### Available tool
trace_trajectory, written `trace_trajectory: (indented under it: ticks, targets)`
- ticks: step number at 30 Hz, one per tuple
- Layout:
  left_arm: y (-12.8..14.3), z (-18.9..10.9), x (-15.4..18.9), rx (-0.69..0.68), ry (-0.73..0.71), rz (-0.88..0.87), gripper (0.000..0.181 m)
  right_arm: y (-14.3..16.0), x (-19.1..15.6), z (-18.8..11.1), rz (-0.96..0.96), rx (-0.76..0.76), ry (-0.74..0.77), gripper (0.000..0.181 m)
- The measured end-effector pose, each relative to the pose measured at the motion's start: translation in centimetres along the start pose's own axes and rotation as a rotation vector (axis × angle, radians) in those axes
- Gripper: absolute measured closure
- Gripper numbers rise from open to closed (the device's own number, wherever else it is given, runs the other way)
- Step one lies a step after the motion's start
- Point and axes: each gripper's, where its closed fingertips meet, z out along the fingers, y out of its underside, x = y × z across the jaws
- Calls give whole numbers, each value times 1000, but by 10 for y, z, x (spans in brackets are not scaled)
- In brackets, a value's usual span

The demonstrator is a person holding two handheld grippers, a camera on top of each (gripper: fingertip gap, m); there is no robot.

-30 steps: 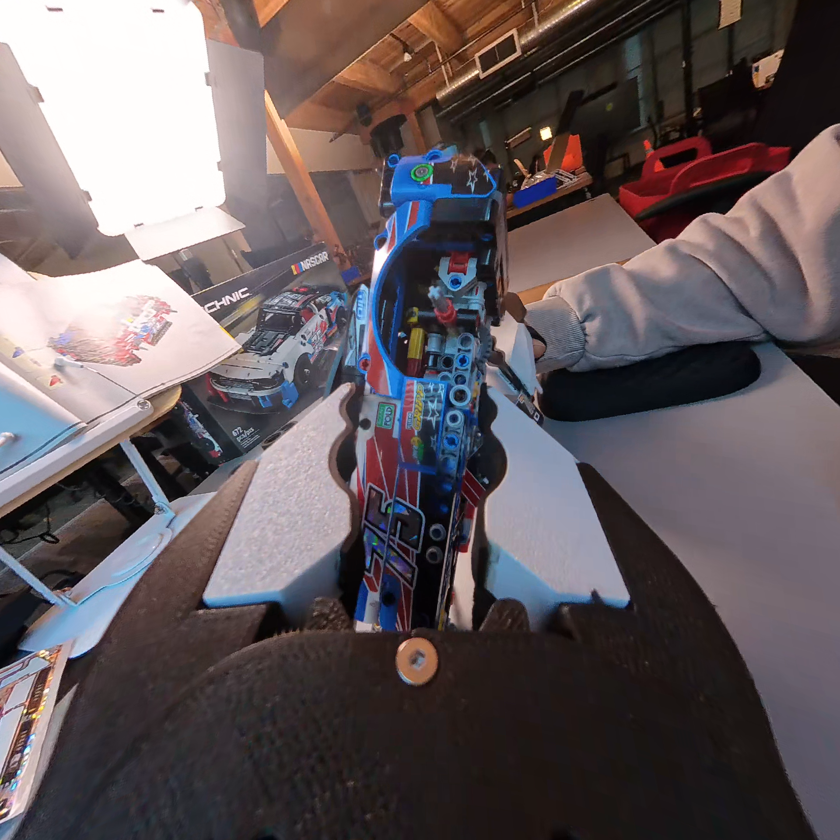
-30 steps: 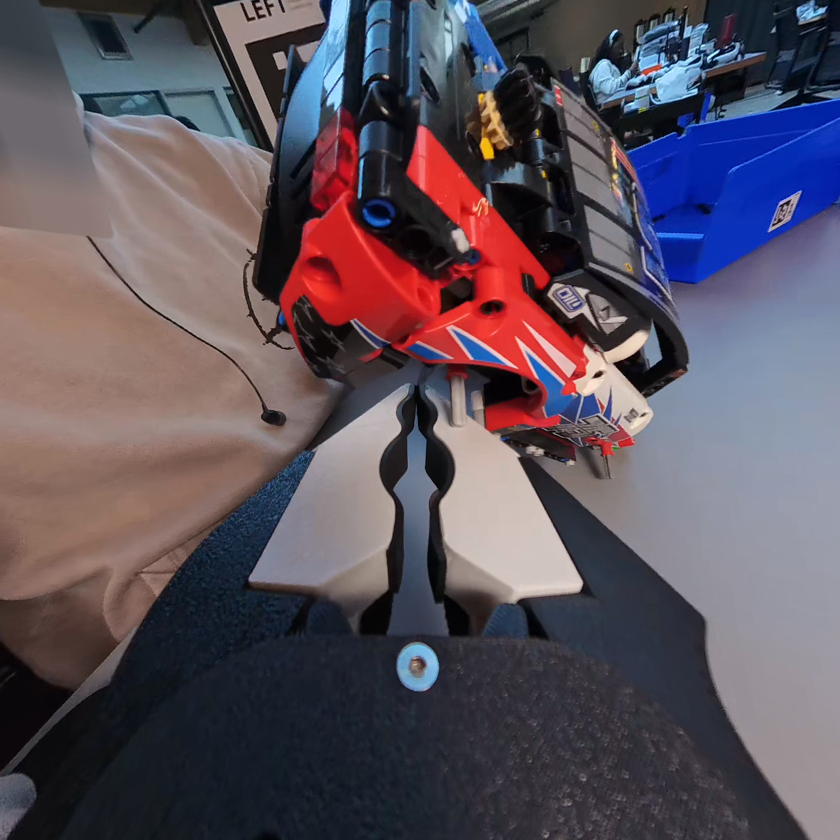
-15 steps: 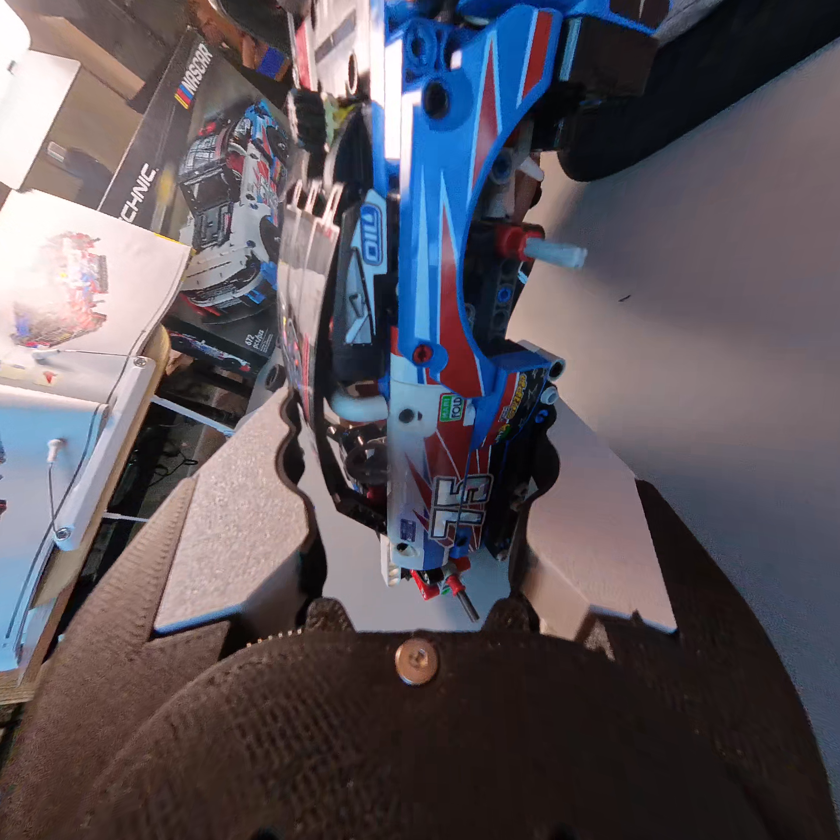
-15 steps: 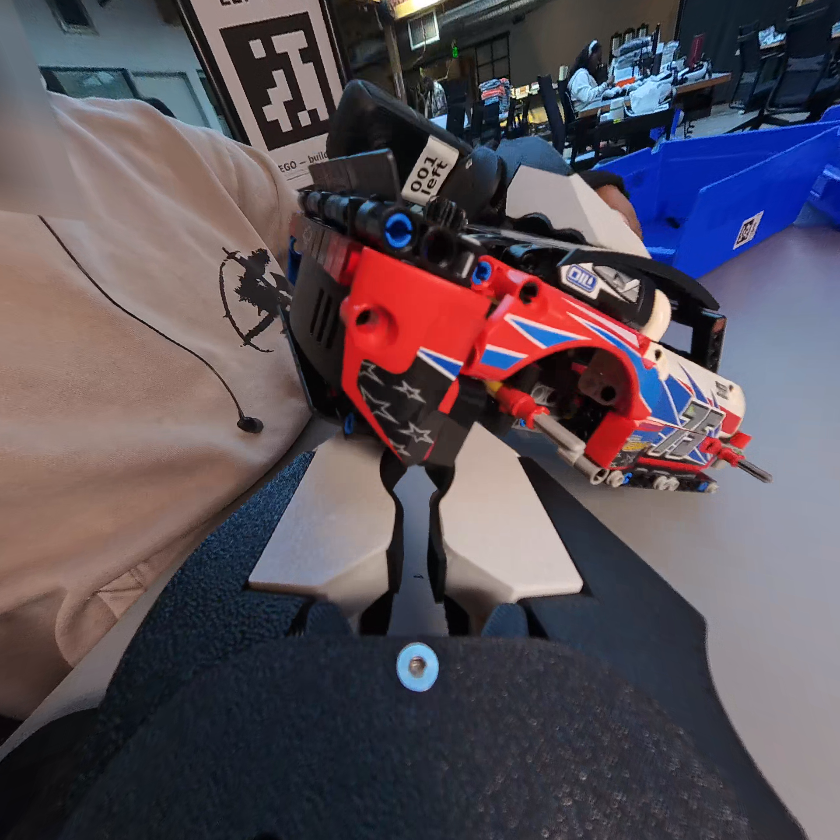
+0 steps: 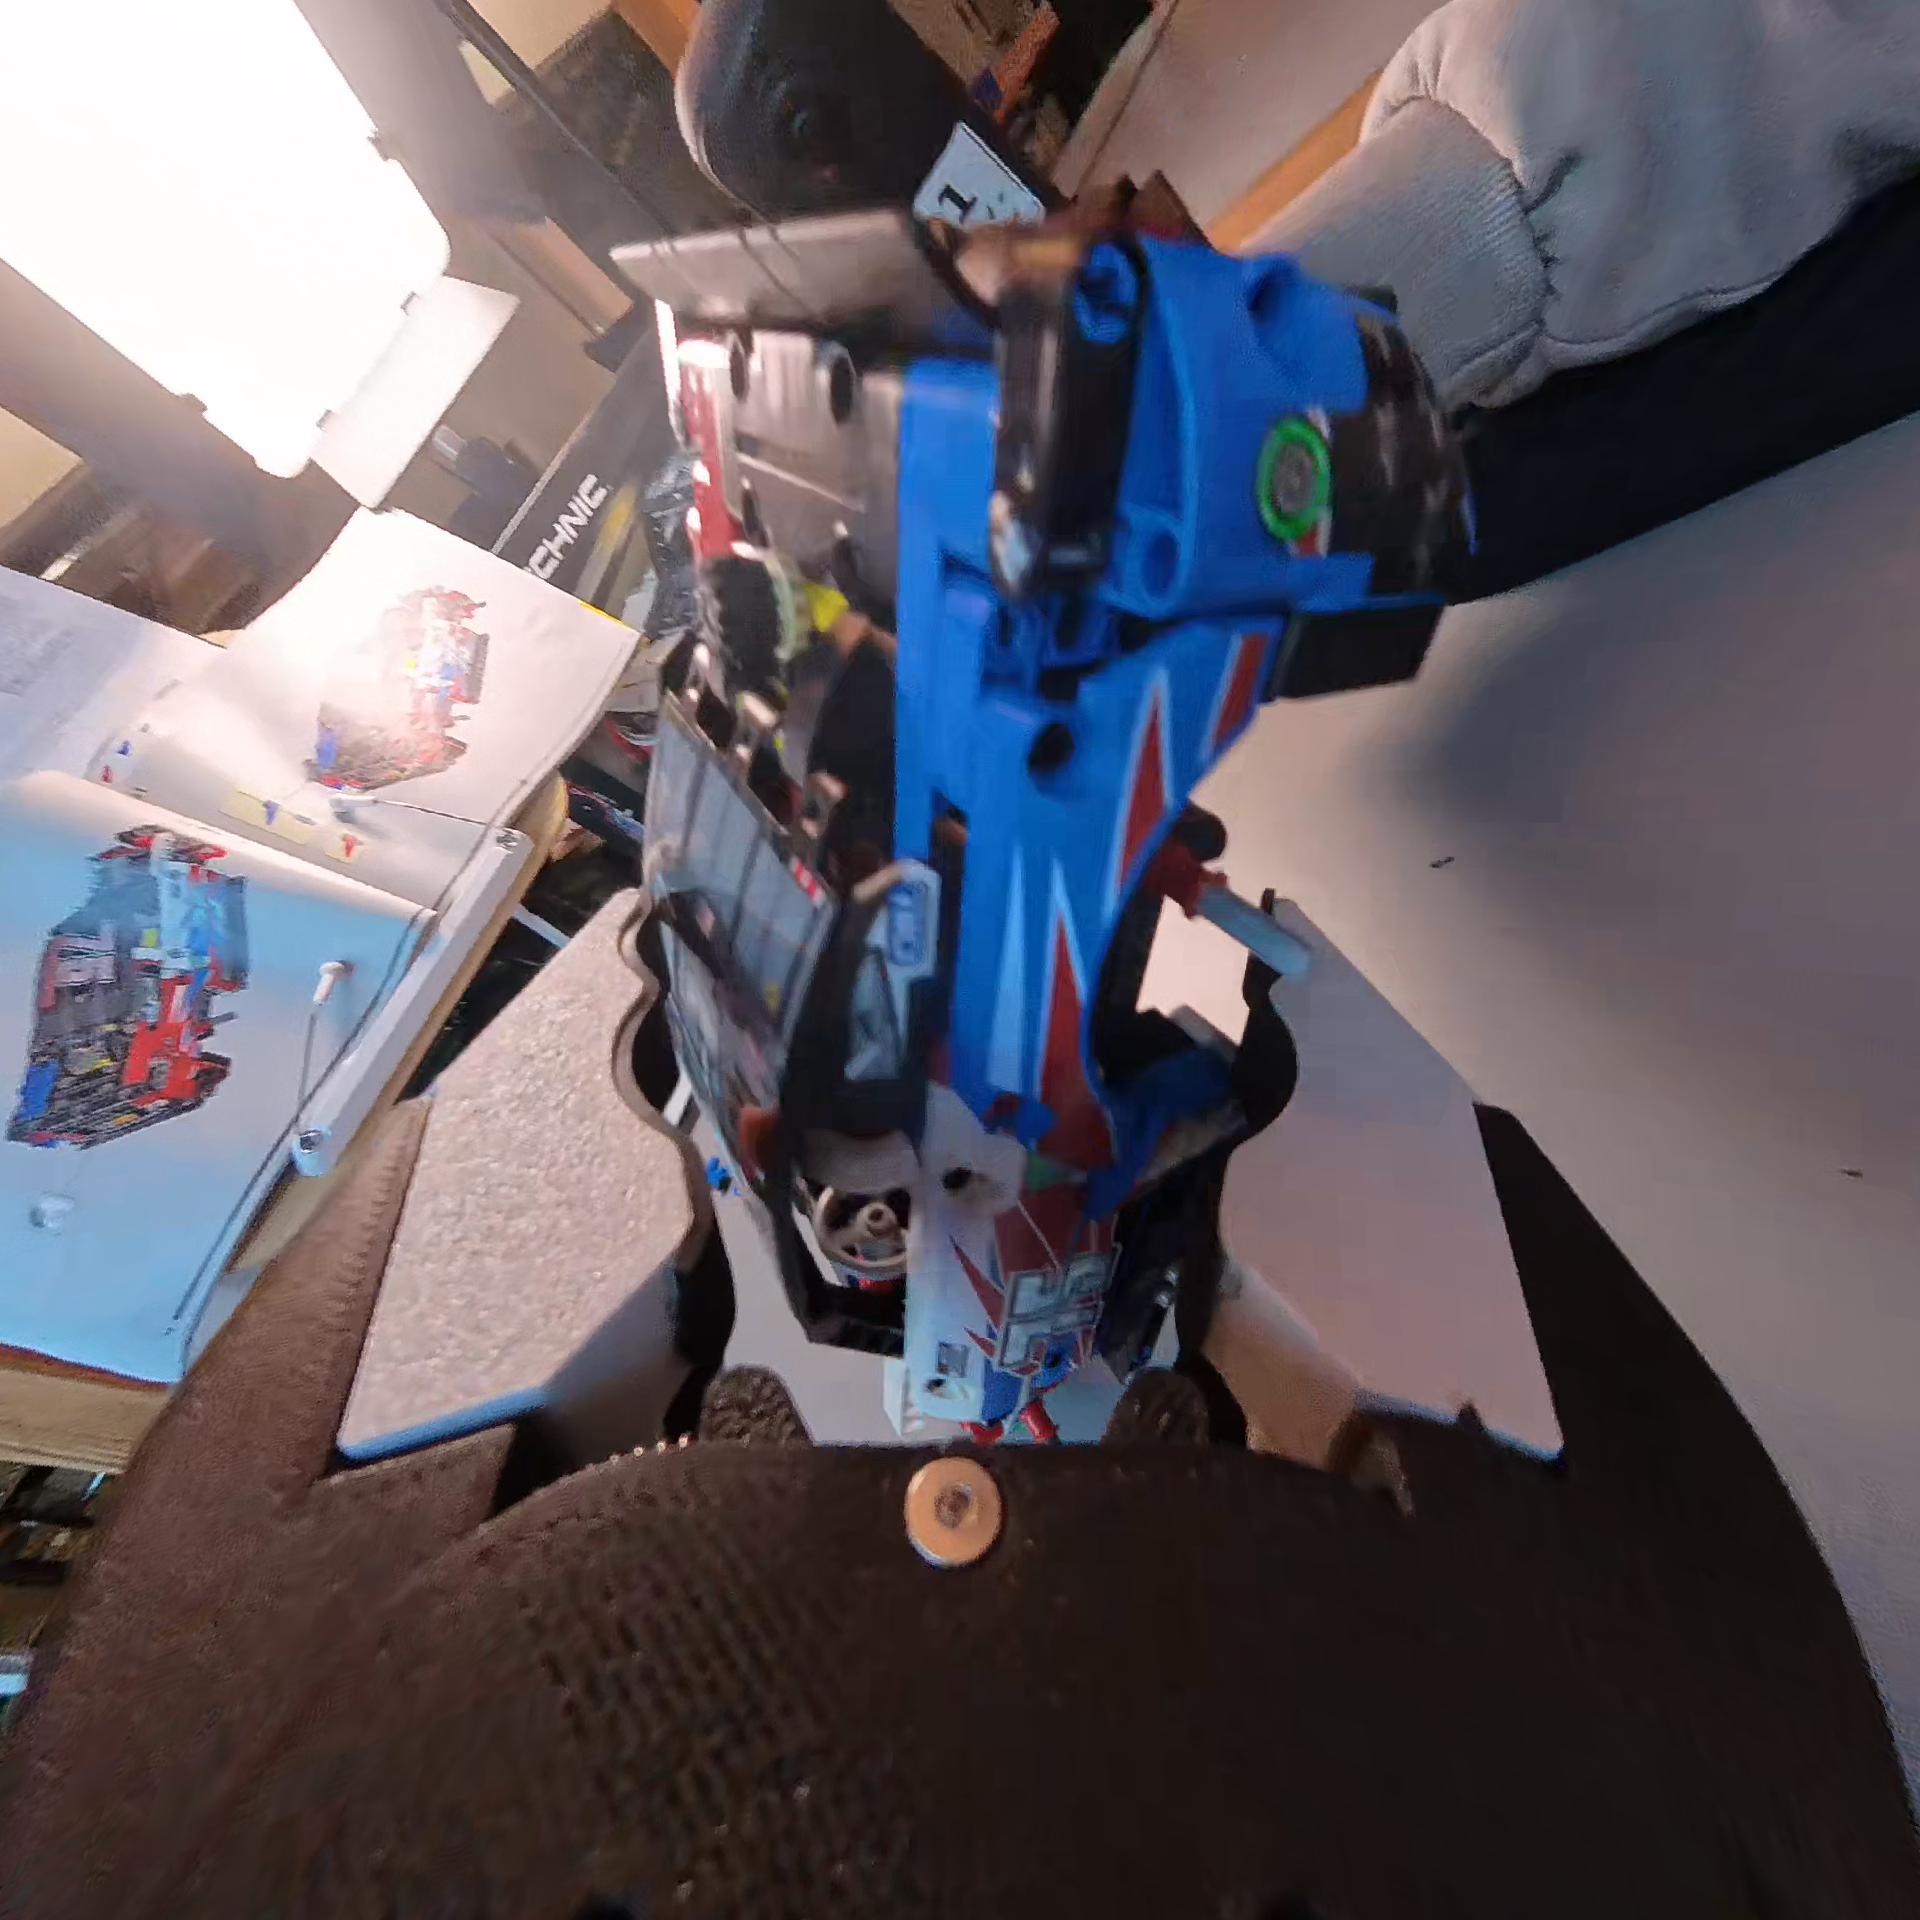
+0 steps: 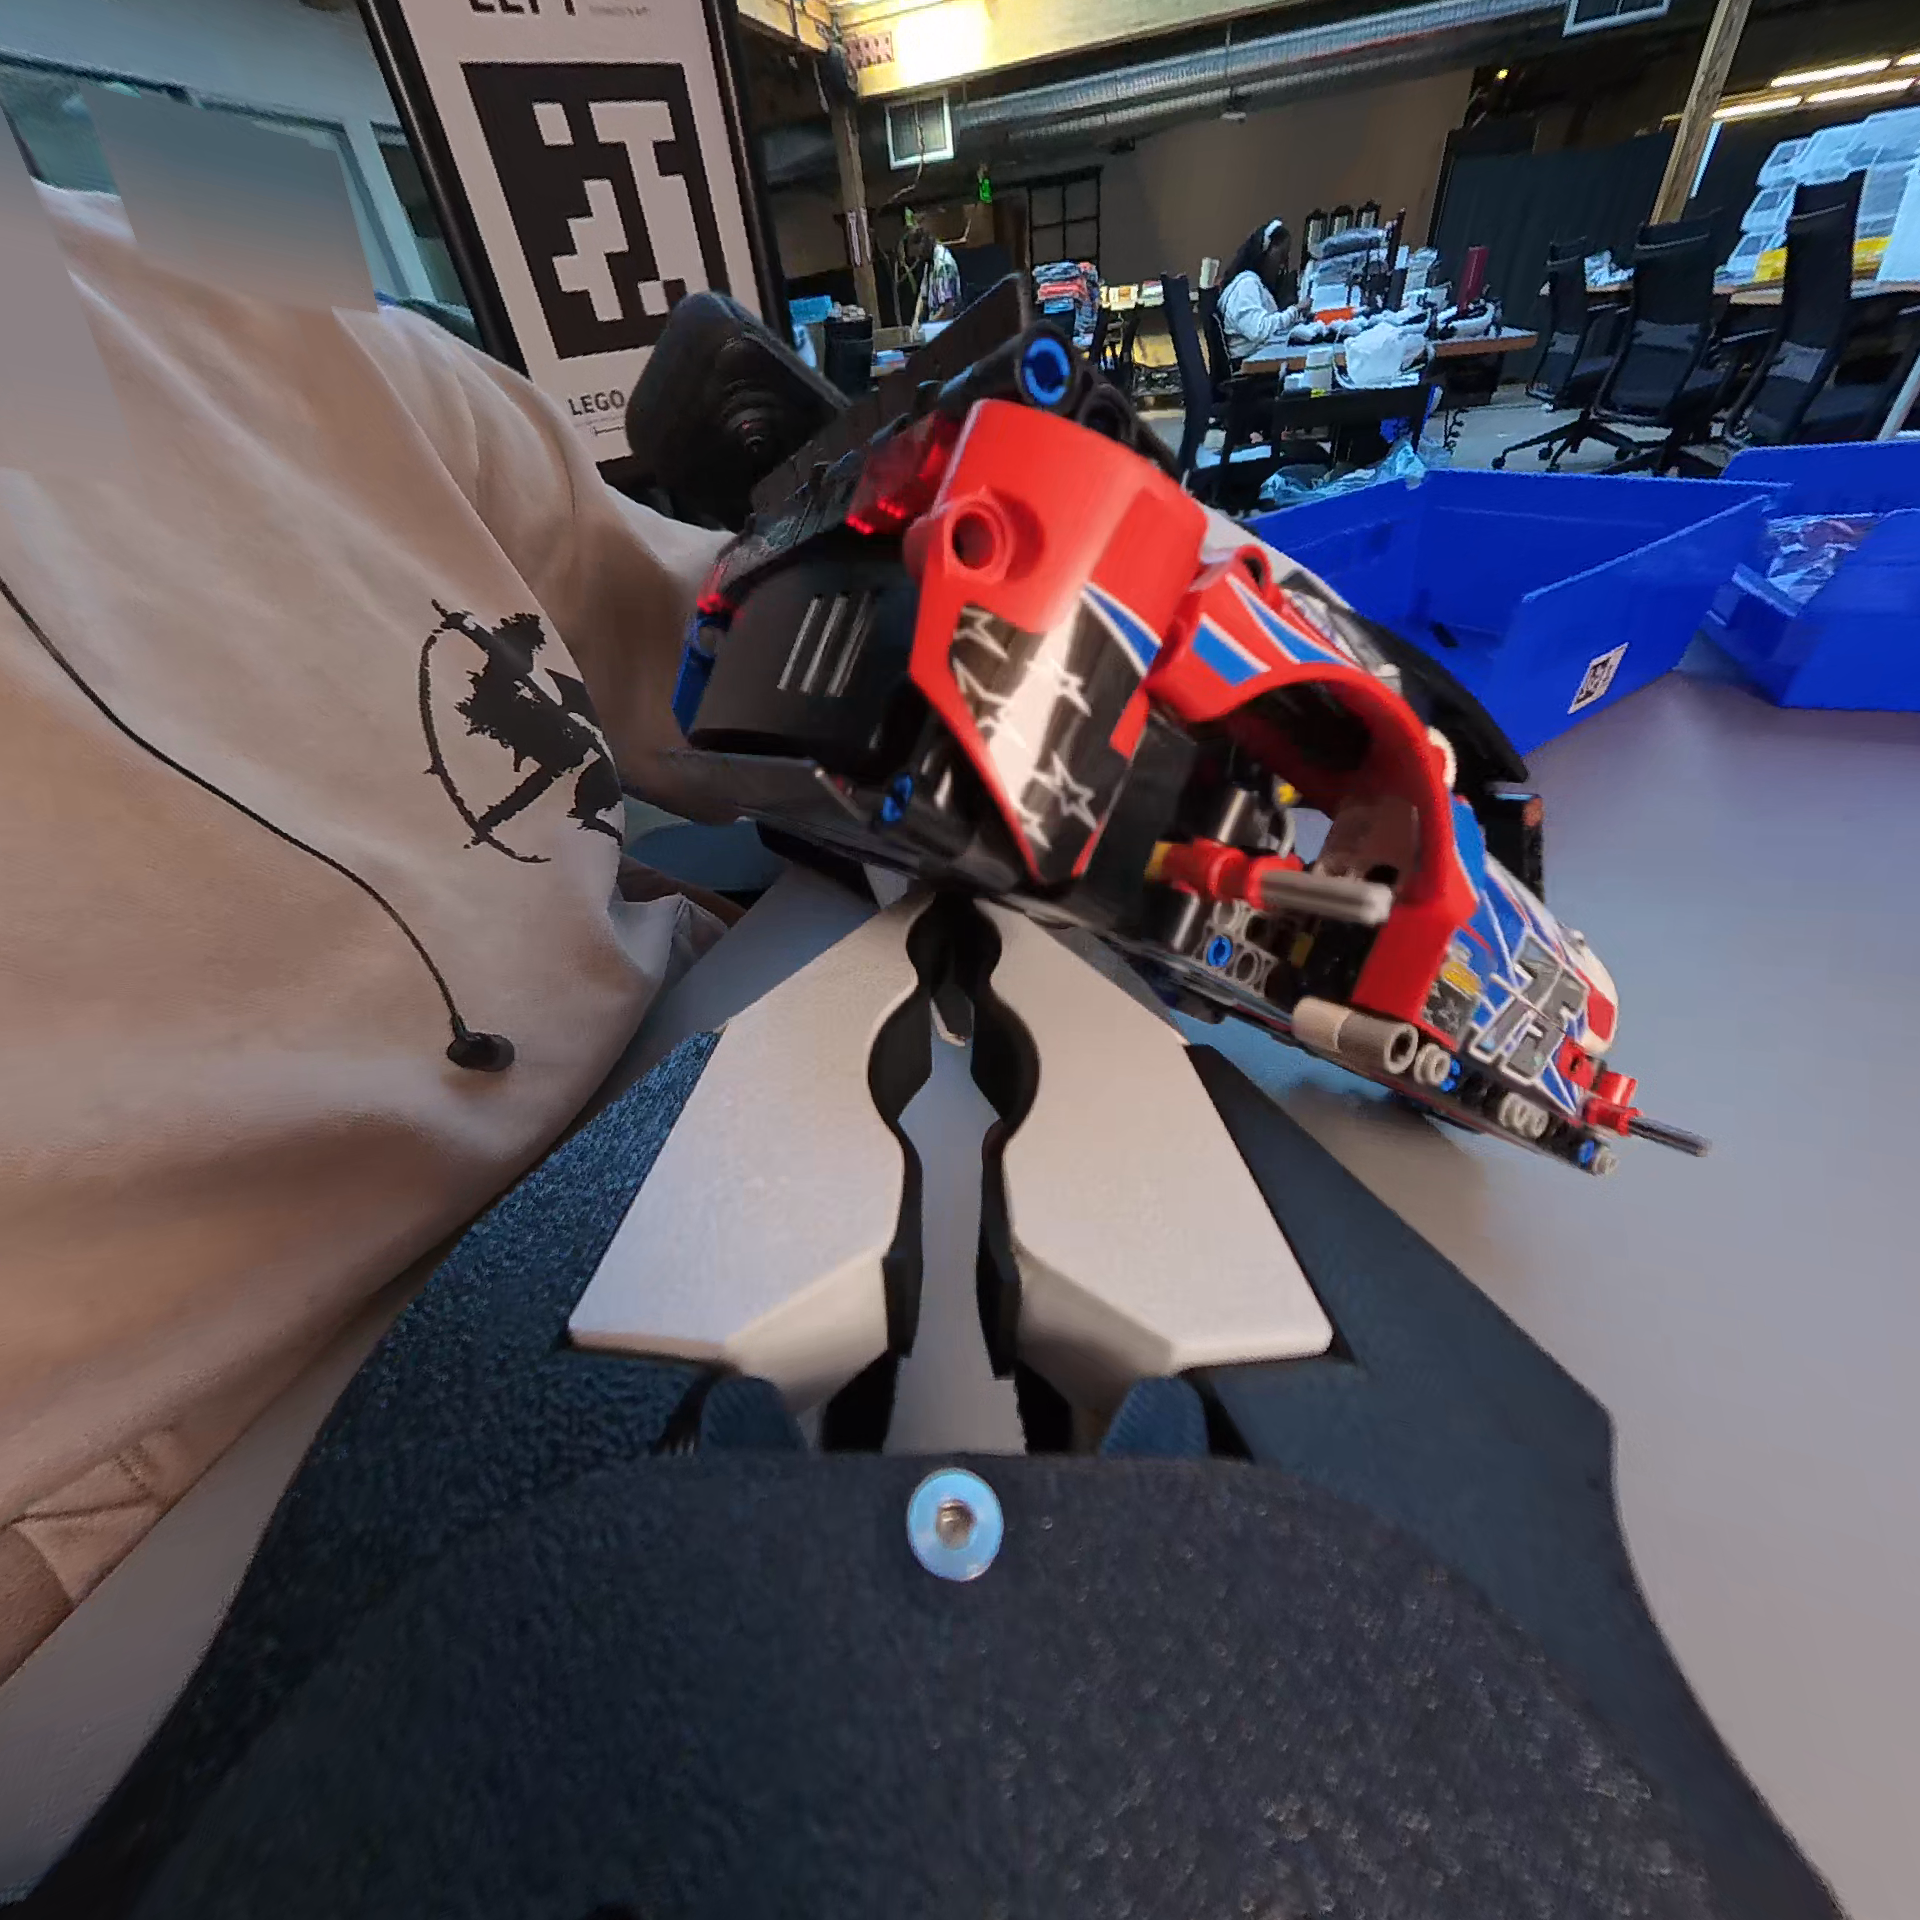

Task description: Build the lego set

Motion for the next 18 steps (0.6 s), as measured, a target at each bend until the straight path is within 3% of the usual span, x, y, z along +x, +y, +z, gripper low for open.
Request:
trace_trajectory:
  ticks: [7, 11, 18]
  targets:
    - [-1, -8, -4, 8, -60, 94, 88, 2, 0, 10, -49, -52, 17, 181]
    - [-10, -19, -9, 95, -81, 87, 111, -1, -3, 10, -64, -58, 18, 181]
    - [-14, -25, -15, 173, -23, -20, 112, -11, 1, 0, -81, -64, 28, 181]
